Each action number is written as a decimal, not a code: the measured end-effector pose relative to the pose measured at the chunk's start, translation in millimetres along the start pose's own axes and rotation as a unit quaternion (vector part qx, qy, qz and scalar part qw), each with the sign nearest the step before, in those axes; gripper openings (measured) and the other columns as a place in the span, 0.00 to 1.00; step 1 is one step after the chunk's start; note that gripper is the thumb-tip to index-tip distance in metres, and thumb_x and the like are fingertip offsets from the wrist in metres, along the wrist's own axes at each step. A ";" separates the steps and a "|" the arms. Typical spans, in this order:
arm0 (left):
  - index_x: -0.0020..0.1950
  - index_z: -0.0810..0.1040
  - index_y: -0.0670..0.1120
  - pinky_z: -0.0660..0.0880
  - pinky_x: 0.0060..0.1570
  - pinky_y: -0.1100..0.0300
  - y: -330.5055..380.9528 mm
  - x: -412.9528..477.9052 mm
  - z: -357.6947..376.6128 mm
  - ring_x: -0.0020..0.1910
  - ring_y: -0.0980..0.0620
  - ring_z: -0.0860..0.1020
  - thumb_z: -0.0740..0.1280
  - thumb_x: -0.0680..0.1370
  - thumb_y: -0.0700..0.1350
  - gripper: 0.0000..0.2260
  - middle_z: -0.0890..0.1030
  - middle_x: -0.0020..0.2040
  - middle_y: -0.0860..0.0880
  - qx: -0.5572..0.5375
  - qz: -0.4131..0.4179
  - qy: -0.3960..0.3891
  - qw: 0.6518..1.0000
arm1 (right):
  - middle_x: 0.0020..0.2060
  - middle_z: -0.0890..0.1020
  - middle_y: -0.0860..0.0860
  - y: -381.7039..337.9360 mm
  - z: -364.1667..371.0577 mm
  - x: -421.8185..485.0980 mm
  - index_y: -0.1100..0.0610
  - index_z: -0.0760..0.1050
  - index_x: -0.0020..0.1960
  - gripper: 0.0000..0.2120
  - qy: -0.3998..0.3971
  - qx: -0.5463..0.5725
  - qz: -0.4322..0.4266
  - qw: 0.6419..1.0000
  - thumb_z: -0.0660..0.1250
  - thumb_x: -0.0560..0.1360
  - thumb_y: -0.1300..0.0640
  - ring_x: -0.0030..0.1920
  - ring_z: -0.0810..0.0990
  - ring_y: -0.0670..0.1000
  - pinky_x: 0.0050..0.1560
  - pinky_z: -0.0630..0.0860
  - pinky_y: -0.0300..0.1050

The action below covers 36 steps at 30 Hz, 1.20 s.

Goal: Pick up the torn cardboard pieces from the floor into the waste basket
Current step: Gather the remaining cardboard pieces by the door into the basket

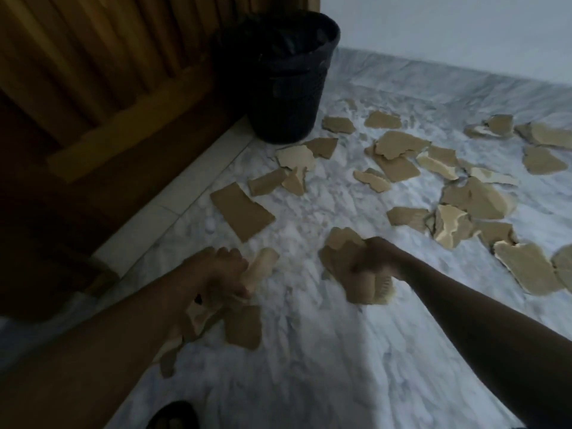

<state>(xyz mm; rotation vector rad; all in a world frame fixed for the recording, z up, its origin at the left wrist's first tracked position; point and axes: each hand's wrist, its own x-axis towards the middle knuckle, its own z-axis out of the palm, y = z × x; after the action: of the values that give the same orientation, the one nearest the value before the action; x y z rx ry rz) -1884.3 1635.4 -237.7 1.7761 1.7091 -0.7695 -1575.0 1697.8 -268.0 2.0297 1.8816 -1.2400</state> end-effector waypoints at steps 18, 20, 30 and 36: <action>0.47 0.77 0.46 0.74 0.47 0.54 -51.7 15.2 15.2 0.50 0.45 0.79 0.74 0.71 0.45 0.09 0.80 0.48 0.45 -0.280 -0.001 0.209 0.937 | 0.54 0.85 0.49 -89.4 47.5 27.6 0.55 0.79 0.62 0.38 -0.288 0.151 -0.115 0.939 0.84 0.55 0.45 0.57 0.83 0.53 0.63 0.77 0.54; 0.46 0.76 0.45 0.70 0.42 0.58 -60.8 11.4 9.2 0.47 0.47 0.78 0.75 0.71 0.42 0.09 0.79 0.45 0.46 -0.290 0.013 0.225 0.930 | 0.54 0.85 0.49 -93.7 56.4 26.2 0.54 0.79 0.62 0.37 -0.313 0.157 -0.111 0.930 0.84 0.56 0.45 0.58 0.82 0.53 0.63 0.77 0.55; 0.49 0.75 0.37 0.72 0.39 0.61 -127.9 -44.4 46.6 0.45 0.47 0.79 0.75 0.74 0.44 0.14 0.75 0.53 0.38 -0.564 -0.155 0.337 0.738 | 0.59 0.75 0.53 -173.8 119.9 12.3 0.57 0.66 0.66 0.45 -0.192 -0.079 -0.137 0.969 0.83 0.57 0.44 0.57 0.78 0.55 0.55 0.81 0.51; 0.72 0.69 0.46 0.77 0.59 0.45 -159.6 -72.6 92.1 0.63 0.46 0.77 0.82 0.56 0.62 0.49 0.75 0.69 0.47 -0.630 -0.155 0.165 0.743 | 0.61 0.77 0.56 -175.0 147.1 -3.5 0.60 0.71 0.66 0.35 -0.148 -0.229 -0.241 0.931 0.79 0.65 0.47 0.57 0.79 0.54 0.49 0.77 0.44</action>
<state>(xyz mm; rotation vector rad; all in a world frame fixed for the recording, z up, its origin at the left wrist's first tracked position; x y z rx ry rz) -2048.3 1524.7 -247.8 0.6514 1.9615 0.6234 -1797.7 1649.6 -287.2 1.1203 2.3070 -0.9807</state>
